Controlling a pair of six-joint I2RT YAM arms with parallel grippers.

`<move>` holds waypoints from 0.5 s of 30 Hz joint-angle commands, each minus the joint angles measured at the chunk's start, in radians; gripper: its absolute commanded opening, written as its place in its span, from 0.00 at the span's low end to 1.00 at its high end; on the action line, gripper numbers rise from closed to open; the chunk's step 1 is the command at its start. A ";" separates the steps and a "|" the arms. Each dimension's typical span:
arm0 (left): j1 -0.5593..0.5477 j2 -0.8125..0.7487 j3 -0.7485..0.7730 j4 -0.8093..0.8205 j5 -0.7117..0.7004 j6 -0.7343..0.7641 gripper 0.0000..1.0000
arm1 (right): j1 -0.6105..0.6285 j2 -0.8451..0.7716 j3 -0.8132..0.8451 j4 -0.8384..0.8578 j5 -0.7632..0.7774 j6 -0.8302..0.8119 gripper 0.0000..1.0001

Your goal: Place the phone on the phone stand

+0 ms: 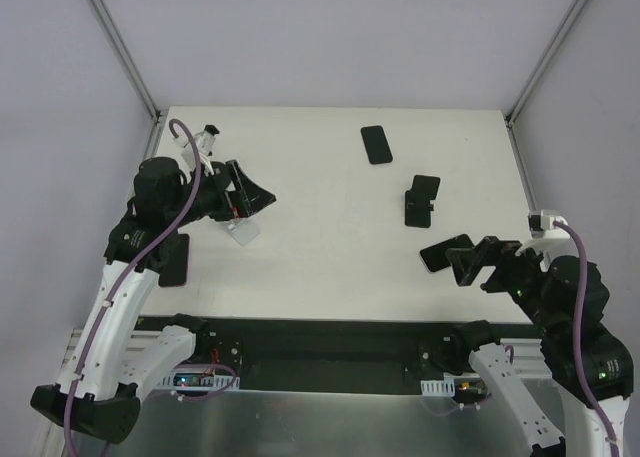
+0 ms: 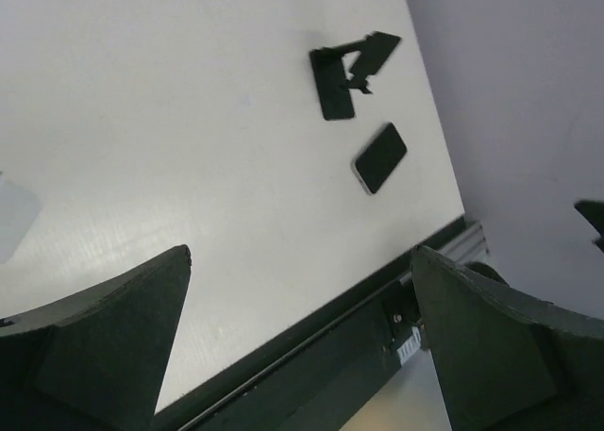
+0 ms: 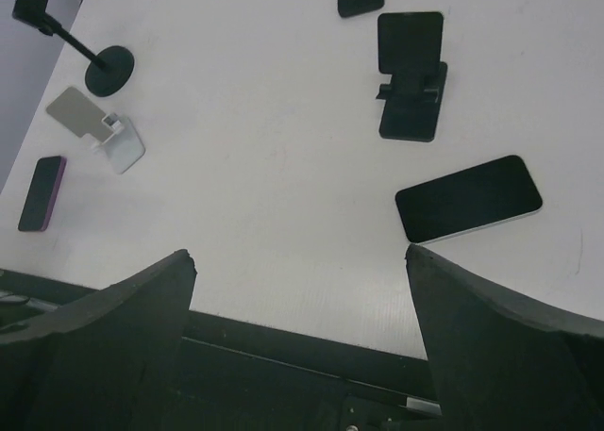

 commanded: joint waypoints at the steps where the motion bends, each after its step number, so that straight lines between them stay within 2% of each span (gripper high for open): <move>1: -0.004 -0.001 0.009 -0.032 -0.293 -0.038 0.99 | -0.001 0.016 -0.039 0.054 -0.136 0.054 0.96; 2: -0.004 0.003 0.010 -0.034 -0.400 -0.030 0.99 | -0.001 0.015 -0.042 0.057 -0.162 0.059 0.96; 6: 0.021 0.049 0.044 -0.040 -0.643 0.078 0.99 | 0.001 0.007 -0.064 0.055 -0.239 0.073 0.96; 7: 0.047 0.063 0.051 -0.040 -0.656 0.094 0.99 | 0.015 0.004 -0.096 0.066 -0.274 0.074 0.96; 8: 0.127 0.101 0.064 -0.033 -0.647 0.109 0.99 | 0.022 0.001 -0.110 0.078 -0.289 0.084 0.96; 10: 0.206 0.155 0.111 -0.034 -0.583 0.143 0.99 | 0.030 -0.005 -0.131 0.101 -0.315 0.091 0.96; 15: 0.323 0.365 0.194 -0.036 -0.564 0.125 0.99 | 0.030 -0.010 -0.171 0.141 -0.337 0.075 0.96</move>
